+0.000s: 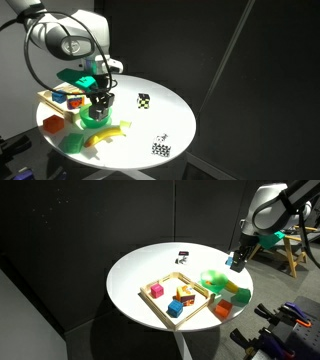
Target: Put the grey block on top of the orange cube in the crate
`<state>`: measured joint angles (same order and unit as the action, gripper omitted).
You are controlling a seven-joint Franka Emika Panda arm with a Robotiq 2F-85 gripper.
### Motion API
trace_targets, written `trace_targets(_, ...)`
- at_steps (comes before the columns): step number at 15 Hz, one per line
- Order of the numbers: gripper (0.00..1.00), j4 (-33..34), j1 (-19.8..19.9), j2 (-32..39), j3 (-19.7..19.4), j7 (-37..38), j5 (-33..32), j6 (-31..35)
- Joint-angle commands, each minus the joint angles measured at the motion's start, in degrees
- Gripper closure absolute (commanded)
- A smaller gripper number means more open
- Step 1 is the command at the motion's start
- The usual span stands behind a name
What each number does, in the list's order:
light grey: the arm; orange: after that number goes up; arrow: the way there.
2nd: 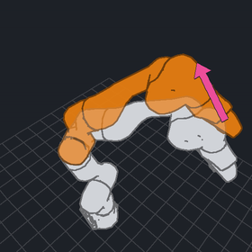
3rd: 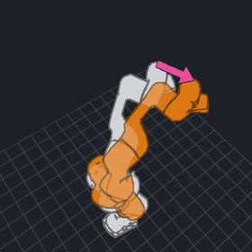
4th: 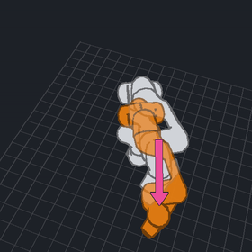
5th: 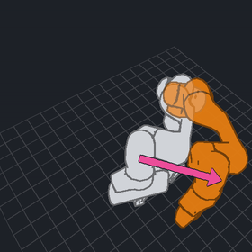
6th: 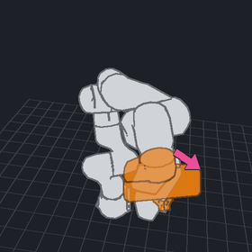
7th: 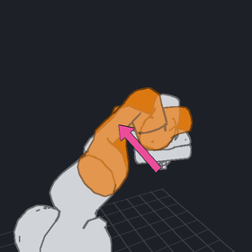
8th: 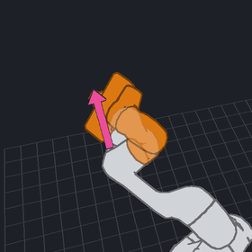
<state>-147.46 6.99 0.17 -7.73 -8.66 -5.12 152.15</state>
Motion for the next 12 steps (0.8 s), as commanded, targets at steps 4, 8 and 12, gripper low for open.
trace_targets(4,0.69,0.8,-1.9,-1.2,2.5,3.2,-1.3,-1.7)
trace_targets(8,0.69,2.5,-3.0,-0.1,3.7,5.4,-0.8,-2.3)
trace_targets(12,0.69,3.7,-3.6,0.2,4.3,6.9,-0.1,-3.2)
